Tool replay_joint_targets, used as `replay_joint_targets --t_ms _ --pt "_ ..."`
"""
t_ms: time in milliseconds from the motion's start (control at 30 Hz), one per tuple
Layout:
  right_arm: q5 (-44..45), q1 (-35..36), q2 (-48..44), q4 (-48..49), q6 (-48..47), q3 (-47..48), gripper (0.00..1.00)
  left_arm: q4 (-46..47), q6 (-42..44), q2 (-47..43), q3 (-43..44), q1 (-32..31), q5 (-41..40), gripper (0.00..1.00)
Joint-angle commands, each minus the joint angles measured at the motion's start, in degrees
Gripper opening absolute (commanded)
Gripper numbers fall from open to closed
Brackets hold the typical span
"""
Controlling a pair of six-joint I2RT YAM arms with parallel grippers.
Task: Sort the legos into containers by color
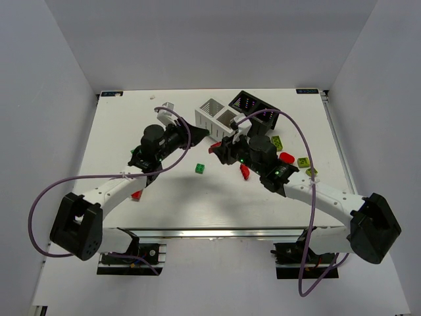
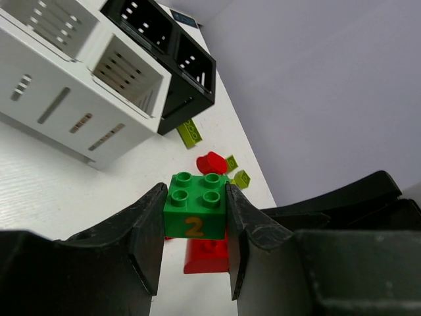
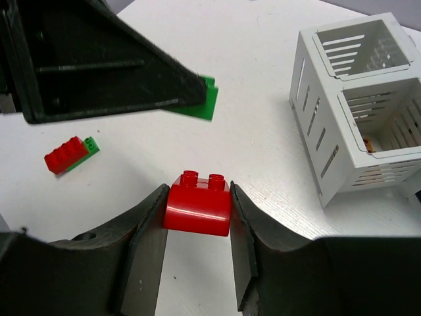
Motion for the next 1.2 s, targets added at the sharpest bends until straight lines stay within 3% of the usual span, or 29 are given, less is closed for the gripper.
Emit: replay_joint_targets --t_ms 0,233,400,533,700,967,1133,1167 --pt "-1.9 -0.5 -1.8 -0.1 -1.4 0.2 0.0 2.1 0.7 -2.4 -0.4 1.0 -0.8 0.0" --pt "-3.1 -4.7 -3.9 -3.5 -4.0 1.4 0.0 -0.3 3.9 0.3 1.7 2.0 -6.0 0.0" --pt "-15.3 -10.7 -9.4 -6.2 -6.8 1.2 0.0 -8.5 7.2 7.4 13.9 2.1 -9.8 0.0" --pt "-16.8 -12.3 -13.9 -5.3 -7.5 0.0 0.0 -12.0 10.2 14.5 23.2 2.1 -13.8 0.0" --pt "-16.4 -14.3 -17.4 -4.0 -7.2 -1.1 0.0 -19.1 12.2 28.5 38.4 2.1 -13.2 0.0" --pt "-18.1 -15.3 -18.2 -3.9 -6.7 -1.5 0.0 -23.4 13.4 39.0 50.3 2.1 -13.9 0.0" --pt "-18.2 -15.7 -18.3 -3.7 -6.2 -1.6 0.0 -27.3 15.2 42.9 54.5 2.1 -13.9 0.1" --pt "-18.3 -15.9 -18.3 -3.6 -6.1 -1.8 0.0 -27.8 15.5 43.2 55.2 2.1 -13.9 0.18"
